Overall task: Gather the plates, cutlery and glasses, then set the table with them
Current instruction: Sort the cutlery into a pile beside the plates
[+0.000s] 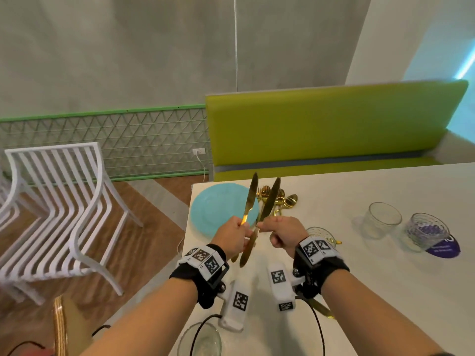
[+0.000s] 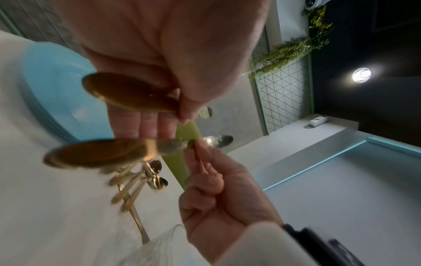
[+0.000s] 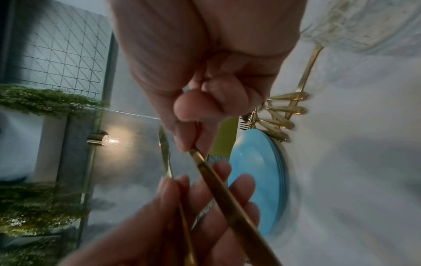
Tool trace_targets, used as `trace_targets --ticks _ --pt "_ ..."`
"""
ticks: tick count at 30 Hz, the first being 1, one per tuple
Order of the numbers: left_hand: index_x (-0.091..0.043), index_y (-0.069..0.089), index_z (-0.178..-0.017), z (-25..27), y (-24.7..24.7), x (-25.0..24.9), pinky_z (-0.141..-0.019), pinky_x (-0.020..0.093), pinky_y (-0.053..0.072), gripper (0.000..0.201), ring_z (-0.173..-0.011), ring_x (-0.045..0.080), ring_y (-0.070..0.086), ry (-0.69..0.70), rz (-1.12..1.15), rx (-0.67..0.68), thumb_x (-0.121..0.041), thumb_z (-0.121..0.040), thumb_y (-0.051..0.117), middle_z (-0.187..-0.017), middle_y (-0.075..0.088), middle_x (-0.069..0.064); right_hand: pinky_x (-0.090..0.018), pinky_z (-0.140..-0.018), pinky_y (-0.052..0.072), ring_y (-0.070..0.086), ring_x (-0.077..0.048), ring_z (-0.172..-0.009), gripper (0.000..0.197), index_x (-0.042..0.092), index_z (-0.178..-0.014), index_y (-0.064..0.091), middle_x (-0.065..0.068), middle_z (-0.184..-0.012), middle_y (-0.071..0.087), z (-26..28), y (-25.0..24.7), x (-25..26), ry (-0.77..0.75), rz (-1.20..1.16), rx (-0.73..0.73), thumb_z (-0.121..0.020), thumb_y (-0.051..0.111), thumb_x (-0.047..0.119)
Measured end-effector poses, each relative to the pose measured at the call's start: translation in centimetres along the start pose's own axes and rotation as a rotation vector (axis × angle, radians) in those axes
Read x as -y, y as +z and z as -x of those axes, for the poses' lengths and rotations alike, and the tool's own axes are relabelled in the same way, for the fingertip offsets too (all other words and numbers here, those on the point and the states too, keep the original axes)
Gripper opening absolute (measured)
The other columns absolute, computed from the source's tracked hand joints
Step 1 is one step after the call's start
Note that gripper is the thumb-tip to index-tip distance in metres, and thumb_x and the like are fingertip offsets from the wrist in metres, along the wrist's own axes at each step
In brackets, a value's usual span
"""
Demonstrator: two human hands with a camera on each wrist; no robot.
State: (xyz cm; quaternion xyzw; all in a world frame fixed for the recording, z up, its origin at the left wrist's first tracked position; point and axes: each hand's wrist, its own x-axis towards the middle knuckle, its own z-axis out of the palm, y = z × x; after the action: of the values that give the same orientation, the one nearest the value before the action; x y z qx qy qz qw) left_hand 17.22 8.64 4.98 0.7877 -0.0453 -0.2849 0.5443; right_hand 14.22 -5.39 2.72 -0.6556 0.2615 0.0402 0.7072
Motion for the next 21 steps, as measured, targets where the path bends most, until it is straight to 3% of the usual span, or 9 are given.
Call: trace_targets --ticks 4,7,8,12,14,15,16,18,21 --pt "-0.017 0.045 -0.094 -0.2 1.3 0.0 -0.071 0.036 0.054 0.016 -0.065 0.015 0.064 0.043 -0.065 0.026 -0.024 -0.1 0.034 -0.082 0.065 0.0 -0.016 -0.034 0.033 0.044 -0.006 -0.03 0.004 0.007 -0.081 0.062 -0.004 -0.066 0.068 0.0 -0.2 -0.2 -0.007 -0.01 -0.006 -0.083 0.065 0.007" --pt "-0.016 0.045 -0.098 -0.1 1.6 0.3 -0.063 0.03 0.054 0.014 -0.059 0.013 0.058 0.041 -0.137 0.021 -0.024 -0.1 0.033 -0.077 0.06 -0.002 -0.018 -0.038 0.036 0.049 -0.006 -0.033 0.007 0.009 -0.079 0.063 -0.006 -0.075 0.069 0.4 -0.4 -0.5 -0.035 0.041 -0.012 -0.085 0.065 0.012" --pt "-0.014 0.045 -0.101 -0.1 1.7 0.4 -0.066 0.031 0.054 0.014 -0.058 0.013 0.055 0.035 -0.144 0.021 -0.023 -0.1 0.034 -0.076 0.057 -0.001 -0.019 -0.039 0.037 0.05 -0.006 -0.036 0.009 0.011 -0.077 0.064 -0.004 -0.074 0.069 0.6 -0.5 -0.7 -0.048 0.088 -0.018 -0.085 0.065 0.015" --pt "-0.01 0.048 -0.102 -0.4 1.6 1.1 -0.078 0.034 0.055 0.018 -0.059 0.013 0.049 0.007 -0.167 0.016 -0.022 -0.1 0.035 -0.077 0.052 0.001 -0.019 -0.048 0.046 0.059 -0.01 -0.055 0.012 0.016 -0.078 0.066 0.004 -0.072 0.066 1.5 -2.5 -2.7 0.001 0.522 -0.076 -0.083 0.066 0.026" --pt "-0.01 0.048 -0.102 -0.5 1.4 1.4 -0.074 0.032 0.055 0.016 -0.06 0.013 0.047 -0.002 -0.161 0.011 -0.021 -0.099 0.036 -0.08 0.049 0.002 -0.027 -0.073 0.056 0.066 -0.015 -0.083 0.016 0.016 -0.088 0.066 0.001 -0.086 0.068 1.8 -4.3 -4.6 0.089 0.96 -0.089 -0.083 0.066 0.031" --pt "-0.01 0.048 -0.103 -0.6 1.2 1.6 -0.069 0.03 0.054 0.015 -0.062 0.012 0.047 -0.001 -0.152 0.005 -0.02 -0.099 0.037 -0.081 0.048 0.002 -0.029 -0.085 0.054 0.065 -0.018 -0.098 0.022 0.014 -0.098 0.067 -0.001 -0.099 0.068 2.0 -5.4 -5.7 0.151 1.129 -0.107 -0.083 0.065 0.031" --pt "-0.01 0.049 -0.105 -0.7 1.1 1.7 -0.063 0.025 0.054 0.016 -0.063 0.012 0.046 -0.001 -0.143 -0.002 -0.02 -0.099 0.038 -0.082 0.048 0.003 -0.028 -0.088 0.052 0.063 -0.02 -0.105 0.027 0.013 -0.105 0.066 -0.003 -0.109 0.067 2.5 -6.4 -6.7 0.215 1.216 -0.133 -0.083 0.065 0.028" --pt "-0.01 0.049 -0.111 -0.9 1.0 1.8 -0.057 0.02 0.05 0.019 -0.065 0.011 0.046 -0.001 -0.141 -0.014 -0.019 -0.099 0.038 -0.08 0.047 0.001 -0.026 -0.085 0.05 0.062 -0.02 -0.107 0.032 0.012 -0.111 0.063 -0.005 -0.116 0.065 3.4 -8.4 -8.2 0.299 1.29 -0.166 -0.082 0.065 0.025" --pt "-0.008 0.048 -0.116 -1.0 1.2 2.0 -0.059 0.02 0.051 0.022 -0.066 0.011 0.047 -0.006 -0.164 -0.015 -0.018 -0.099 0.038 -0.08 0.047 0.0 -0.024 -0.086 0.05 0.06 -0.018 -0.108 0.039 0.018 -0.115 0.061 -0.002 -0.119 0.062 4.4 -9.9 -9.5 0.35 1.302 -0.164 -0.078 0.07 0.027"
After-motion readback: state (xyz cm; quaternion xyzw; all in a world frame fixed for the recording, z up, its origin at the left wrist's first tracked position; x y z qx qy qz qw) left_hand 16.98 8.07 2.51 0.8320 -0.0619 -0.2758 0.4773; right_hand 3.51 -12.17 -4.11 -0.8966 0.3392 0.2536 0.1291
